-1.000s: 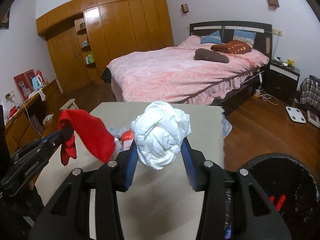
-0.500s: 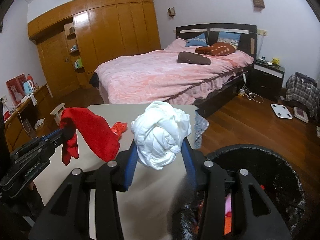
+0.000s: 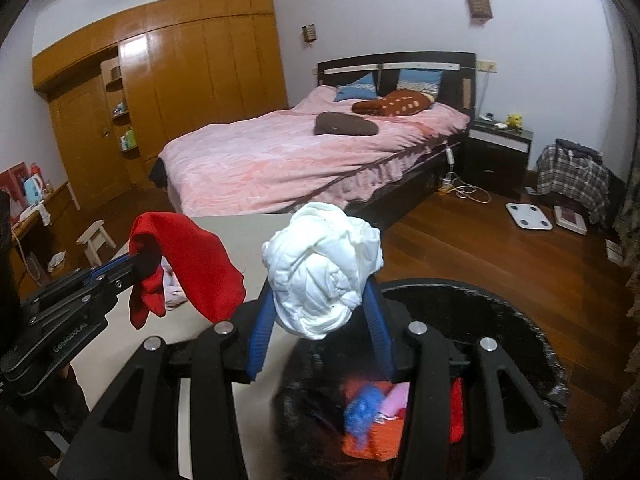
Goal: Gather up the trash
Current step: 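Carry the tissue and glove over the bin and open both tools, then move both open tools back over the remaining items on the table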
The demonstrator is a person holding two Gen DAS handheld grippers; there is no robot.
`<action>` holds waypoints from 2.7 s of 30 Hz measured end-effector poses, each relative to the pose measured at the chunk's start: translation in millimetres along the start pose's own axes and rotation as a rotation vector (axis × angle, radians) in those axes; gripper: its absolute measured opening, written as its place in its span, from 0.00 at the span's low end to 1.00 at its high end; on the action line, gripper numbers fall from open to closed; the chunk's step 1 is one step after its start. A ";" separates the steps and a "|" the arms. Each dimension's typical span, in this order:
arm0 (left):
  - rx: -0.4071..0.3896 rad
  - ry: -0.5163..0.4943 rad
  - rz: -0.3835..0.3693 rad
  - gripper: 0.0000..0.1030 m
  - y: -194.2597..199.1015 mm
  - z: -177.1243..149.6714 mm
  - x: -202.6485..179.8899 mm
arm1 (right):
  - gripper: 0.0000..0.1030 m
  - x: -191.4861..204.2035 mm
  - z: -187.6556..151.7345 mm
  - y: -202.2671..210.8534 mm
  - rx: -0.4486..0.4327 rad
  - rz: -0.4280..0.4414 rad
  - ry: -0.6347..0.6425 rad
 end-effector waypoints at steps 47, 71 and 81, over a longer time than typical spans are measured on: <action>0.240 -0.122 -0.225 0.40 -105.2 -63.1 -108.8 | 0.68 -117.8 -102.4 4.0 0.166 -0.255 -0.168; 0.073 -0.034 0.082 0.87 -36.1 -30.5 22.8 | 0.95 -40.9 -45.2 -18.8 0.080 -0.123 -0.090; 0.020 0.068 0.273 0.87 -19.2 -16.9 113.6 | 0.95 26.8 -6.1 -68.3 0.056 -0.018 -0.033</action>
Point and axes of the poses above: each gripper's, at about its wrist camera, not at the fingertips, and y roughly against the way its jaws point, x to its left, z to its top, the point moved 3 cm from there along -y, roughly the way its jaws point, and after that the axes turned 13 degrees about y, right-handed, at the moved point
